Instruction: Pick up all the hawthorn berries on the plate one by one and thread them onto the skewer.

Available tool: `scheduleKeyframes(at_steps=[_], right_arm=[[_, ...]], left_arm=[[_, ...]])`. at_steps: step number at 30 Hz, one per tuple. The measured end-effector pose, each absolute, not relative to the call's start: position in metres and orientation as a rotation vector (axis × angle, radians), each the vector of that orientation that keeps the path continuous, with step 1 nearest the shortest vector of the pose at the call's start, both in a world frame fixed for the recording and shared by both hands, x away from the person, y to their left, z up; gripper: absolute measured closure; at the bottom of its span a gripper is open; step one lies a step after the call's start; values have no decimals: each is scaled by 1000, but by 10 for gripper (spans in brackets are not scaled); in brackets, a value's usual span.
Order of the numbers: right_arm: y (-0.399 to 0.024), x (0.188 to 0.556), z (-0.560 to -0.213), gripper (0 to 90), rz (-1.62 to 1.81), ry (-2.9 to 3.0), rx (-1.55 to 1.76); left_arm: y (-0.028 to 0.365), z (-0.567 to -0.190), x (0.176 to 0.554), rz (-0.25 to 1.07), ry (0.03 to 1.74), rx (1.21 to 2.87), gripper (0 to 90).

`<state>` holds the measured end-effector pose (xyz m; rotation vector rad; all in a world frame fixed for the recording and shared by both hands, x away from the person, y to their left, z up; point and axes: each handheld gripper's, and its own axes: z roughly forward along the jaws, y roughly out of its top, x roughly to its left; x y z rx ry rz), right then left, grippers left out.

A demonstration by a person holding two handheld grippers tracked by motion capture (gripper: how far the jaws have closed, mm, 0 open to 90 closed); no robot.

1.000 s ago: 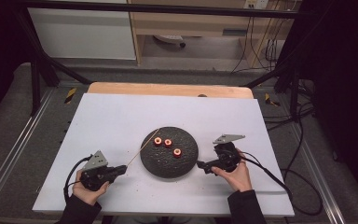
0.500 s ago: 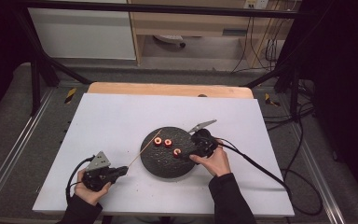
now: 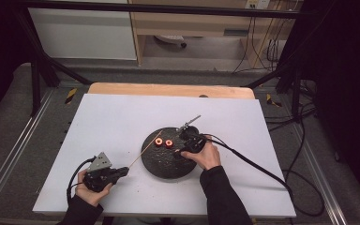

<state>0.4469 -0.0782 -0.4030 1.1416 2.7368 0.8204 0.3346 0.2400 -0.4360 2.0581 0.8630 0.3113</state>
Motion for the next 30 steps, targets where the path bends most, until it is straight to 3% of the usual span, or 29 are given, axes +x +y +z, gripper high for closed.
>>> scheduleKeyframes(at_steps=[14, 30], right_arm=[[-71, 454, -408, 512, 790, 2750, 1174], [-68, 455, -415, 596, 757, 2770, 1173]], left_arm=[[238, -437, 334, 304, 857, 2067, 880], [238, -437, 334, 305, 852, 2073, 880]])
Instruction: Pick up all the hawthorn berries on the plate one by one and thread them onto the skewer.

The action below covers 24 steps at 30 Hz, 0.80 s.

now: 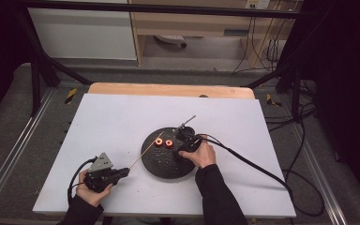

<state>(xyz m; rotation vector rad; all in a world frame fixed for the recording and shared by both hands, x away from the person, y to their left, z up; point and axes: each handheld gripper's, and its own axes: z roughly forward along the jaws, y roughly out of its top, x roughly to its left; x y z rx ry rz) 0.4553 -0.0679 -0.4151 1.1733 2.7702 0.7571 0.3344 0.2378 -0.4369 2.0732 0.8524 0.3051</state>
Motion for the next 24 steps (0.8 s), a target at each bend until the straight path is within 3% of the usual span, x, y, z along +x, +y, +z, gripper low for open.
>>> scheduleKeyframes(at_steps=[24], right_arm=[[-80, 446, -393, 607, 964, 2680, 1255]], left_arm=[[236, -437, 333, 312, 853, 2056, 881]])
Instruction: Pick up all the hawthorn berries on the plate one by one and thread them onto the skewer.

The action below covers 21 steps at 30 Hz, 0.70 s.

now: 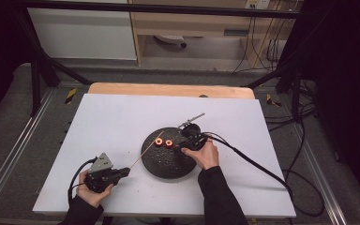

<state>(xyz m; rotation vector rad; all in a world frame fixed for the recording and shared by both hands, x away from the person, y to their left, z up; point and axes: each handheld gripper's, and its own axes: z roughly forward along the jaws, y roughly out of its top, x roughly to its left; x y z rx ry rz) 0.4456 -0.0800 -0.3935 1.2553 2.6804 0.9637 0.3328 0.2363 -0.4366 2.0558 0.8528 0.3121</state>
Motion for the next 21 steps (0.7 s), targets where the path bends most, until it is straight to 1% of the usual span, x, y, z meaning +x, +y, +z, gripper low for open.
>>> scheduleKeyframes(at_steps=[11, 15, 21], right_arm=[[-96, 428, -392, 608, 1237, 2523, 1276], [-102, 419, -398, 608, 1388, 2431, 1312], [-105, 412, -404, 608, 1507, 2346, 1331]], left_arm=[[235, -436, 331, 313, 868, 2021, 882], [234, -437, 331, 313, 865, 2014, 882], [232, -437, 329, 313, 867, 2003, 882]])
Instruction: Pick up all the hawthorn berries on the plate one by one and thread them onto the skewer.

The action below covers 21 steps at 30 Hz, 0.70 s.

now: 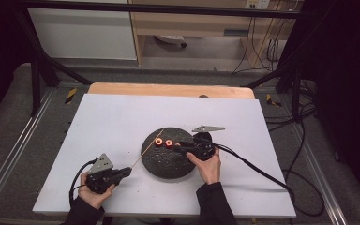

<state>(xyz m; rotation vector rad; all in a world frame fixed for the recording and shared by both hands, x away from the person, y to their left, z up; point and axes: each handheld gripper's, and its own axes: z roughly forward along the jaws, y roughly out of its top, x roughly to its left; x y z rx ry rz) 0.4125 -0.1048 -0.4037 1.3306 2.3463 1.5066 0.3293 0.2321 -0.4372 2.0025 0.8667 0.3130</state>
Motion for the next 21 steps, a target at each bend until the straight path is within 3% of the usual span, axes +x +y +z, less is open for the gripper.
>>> scheduleKeyframes(at_steps=[21], right_arm=[[-106, 404, -404, 609, 1852, 1985, 1369]], left_arm=[[223, -438, 324, 312, 884, 1944, 883]])
